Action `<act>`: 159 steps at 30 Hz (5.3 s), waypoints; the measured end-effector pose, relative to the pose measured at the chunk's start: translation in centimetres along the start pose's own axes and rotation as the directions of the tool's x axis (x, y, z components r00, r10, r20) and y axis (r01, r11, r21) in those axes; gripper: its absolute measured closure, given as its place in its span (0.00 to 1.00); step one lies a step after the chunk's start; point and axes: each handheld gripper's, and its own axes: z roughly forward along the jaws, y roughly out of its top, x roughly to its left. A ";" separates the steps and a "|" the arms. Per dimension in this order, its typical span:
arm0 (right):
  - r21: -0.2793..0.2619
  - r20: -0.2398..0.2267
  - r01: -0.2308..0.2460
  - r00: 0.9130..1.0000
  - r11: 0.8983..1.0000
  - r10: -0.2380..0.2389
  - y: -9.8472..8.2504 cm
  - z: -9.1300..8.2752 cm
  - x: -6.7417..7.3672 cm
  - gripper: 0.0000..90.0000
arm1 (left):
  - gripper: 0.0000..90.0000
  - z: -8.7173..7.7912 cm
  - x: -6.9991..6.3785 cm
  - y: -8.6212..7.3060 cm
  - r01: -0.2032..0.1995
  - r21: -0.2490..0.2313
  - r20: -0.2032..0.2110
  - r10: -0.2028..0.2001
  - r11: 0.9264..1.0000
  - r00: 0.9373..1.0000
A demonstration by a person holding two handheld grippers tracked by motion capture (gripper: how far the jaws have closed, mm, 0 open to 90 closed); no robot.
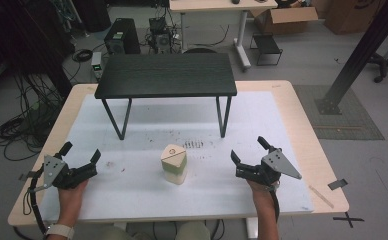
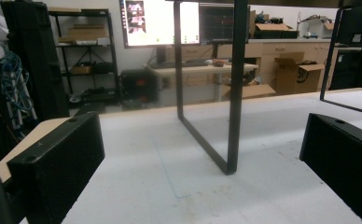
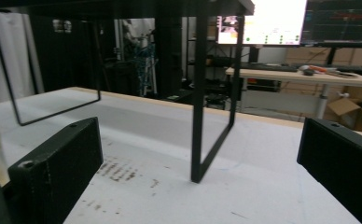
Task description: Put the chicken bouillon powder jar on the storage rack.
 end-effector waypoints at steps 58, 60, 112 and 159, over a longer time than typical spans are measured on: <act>0.215 -0.554 0.115 0.832 0.970 0.024 -0.4 7.1 9.9 0.00 | 0.00 0.0 0.0 0.0 0.000 0.000 0.000 0.000 1.000 1.000; 0.223 -0.561 0.123 0.827 0.967 0.024 -0.5 7.5 10.1 0.00 | 0.00 0.0 0.0 0.0 0.000 0.000 0.000 0.000 1.000 1.000; 0.263 -0.616 0.197 0.787 0.945 0.007 -1.4 10.4 12.4 0.32 | 0.00 0.0 0.0 0.0 0.002 -0.005 -0.001 -0.002 1.000 1.000; 0.194 -0.442 0.122 0.897 0.973 -0.025 7.5 7.3 12.1 0.32 | 0.00 0.0 0.1 0.0 0.005 -0.005 0.000 -0.005 1.000 1.000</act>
